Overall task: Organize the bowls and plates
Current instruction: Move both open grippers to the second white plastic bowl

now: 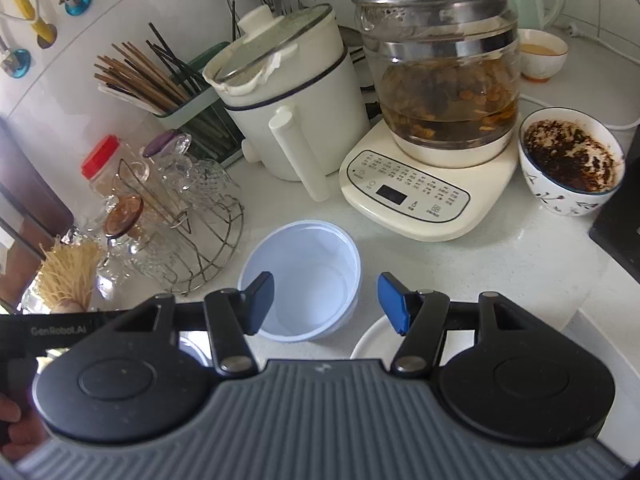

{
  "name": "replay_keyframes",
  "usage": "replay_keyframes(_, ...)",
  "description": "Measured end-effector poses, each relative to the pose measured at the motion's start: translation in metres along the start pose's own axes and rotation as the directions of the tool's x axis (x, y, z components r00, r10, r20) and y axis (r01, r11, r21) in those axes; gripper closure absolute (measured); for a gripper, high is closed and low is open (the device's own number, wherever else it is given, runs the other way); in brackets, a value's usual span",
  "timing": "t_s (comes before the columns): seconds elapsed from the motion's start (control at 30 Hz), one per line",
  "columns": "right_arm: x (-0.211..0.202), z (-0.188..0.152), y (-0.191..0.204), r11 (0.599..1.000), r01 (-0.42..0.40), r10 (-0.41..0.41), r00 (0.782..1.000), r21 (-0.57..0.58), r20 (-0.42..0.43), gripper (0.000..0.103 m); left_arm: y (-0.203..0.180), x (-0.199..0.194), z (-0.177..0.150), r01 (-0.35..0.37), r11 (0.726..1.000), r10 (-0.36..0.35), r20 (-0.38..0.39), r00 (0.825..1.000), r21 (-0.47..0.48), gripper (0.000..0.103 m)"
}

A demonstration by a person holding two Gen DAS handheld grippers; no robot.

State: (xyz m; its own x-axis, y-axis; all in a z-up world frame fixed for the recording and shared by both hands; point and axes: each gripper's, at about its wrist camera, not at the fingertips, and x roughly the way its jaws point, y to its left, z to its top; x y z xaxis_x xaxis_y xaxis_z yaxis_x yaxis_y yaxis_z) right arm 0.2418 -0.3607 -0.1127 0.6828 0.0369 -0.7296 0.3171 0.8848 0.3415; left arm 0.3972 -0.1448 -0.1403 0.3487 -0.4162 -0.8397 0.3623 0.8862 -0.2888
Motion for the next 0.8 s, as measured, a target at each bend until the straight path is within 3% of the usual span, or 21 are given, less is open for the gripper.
replay_keyframes(0.3, 0.032, 0.008, -0.012, 0.999, -0.026, 0.028, 0.998, 0.046, -0.048, 0.045, -0.005, 0.029, 0.013, 0.093, 0.995, -0.094, -0.035, 0.995, -0.018, 0.06)
replay_keyframes(0.33, 0.036, 0.009, -0.013, 0.998, -0.025, 0.028, 0.998, 0.053, -0.055, 0.051, -0.007, 0.033, 0.015, 0.089, 0.996, -0.09, -0.042, 0.995, -0.017, 0.06)
replay_keyframes(0.4, 0.044, 0.009, -0.017, 0.997, -0.02, 0.025, 0.997, 0.073, -0.074, 0.053, -0.009, 0.041, 0.019, 0.082, 0.996, -0.083, -0.054, 0.995, -0.021, 0.06)
replay_keyframes(0.5, 0.057, 0.009, -0.021, 0.996, -0.005, 0.015, 0.994, 0.089, -0.11, 0.071, -0.009, 0.054, 0.022, 0.081, 0.996, -0.083, -0.074, 0.994, -0.028, 0.06)
replay_keyframes(0.7, 0.073, 0.006, -0.027, 0.993, 0.01, 0.006, 0.991, 0.116, -0.135, 0.072, -0.003, 0.074, 0.026, 0.049, 0.998, -0.054, -0.109, 0.993, -0.042, 0.061)
replay_keyframes(0.8, 0.08, 0.004, -0.031, 0.989, 0.028, -0.007, 0.99, 0.145, -0.143, 0.078, -0.001, 0.084, 0.027, 0.028, 0.998, -0.035, -0.131, 0.991, -0.05, 0.061)
